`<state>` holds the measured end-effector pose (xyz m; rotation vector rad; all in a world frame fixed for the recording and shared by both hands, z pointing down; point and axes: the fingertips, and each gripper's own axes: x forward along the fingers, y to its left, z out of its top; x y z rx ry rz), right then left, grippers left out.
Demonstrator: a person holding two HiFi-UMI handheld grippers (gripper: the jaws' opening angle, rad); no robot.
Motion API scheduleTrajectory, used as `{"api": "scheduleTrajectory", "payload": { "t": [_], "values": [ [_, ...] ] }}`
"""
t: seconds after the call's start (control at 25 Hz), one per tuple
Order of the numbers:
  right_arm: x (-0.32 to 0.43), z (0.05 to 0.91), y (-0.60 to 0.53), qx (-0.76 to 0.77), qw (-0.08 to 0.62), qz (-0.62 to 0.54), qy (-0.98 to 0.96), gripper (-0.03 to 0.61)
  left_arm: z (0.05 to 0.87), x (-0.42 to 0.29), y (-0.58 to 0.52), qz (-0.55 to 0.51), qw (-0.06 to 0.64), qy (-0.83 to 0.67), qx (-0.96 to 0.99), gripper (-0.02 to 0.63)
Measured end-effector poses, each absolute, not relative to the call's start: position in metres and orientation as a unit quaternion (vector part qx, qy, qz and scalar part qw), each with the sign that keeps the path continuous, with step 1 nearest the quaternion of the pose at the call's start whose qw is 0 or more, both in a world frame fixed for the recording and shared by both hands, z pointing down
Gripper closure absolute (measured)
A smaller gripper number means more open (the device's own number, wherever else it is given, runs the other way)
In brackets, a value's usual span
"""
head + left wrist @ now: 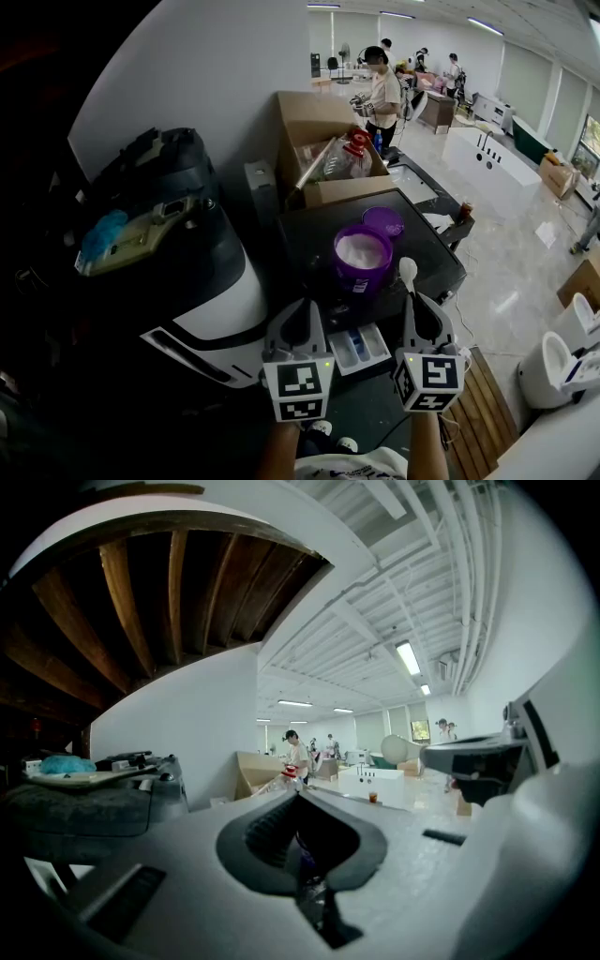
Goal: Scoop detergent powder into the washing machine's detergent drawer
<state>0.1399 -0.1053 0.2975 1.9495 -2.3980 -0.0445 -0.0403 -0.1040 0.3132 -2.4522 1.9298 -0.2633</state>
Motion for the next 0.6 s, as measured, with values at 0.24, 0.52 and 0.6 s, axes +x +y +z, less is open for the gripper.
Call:
{"api": "scheduleTrajectory", "payload": {
  "t": [0.24, 0.52, 0.6],
  "values": [
    [0.1414, 0.3012, -0.105, 0.63, 0.028, -0.012, -0.776, 0.558, 0.3151, -0.0383, -0.1035, -0.084, 0.003, 0.614, -0.785, 0.612],
    [0.1418, 0.3021, -0.1052, 0.63, 0.029, -0.009, -0.776, 0.558, 0.3154, -0.0379, -0.1047, -0.084, 0.003, 0.614, -0.785, 0.612],
    [0.1421, 0.3008, -0.1061, 0.631, 0.025, -0.011, -0.776, 0.558, 0.3159, -0.0376, -0.1053, -0.085, 0.004, 0.614, -0.785, 0.612]
  ]
}}
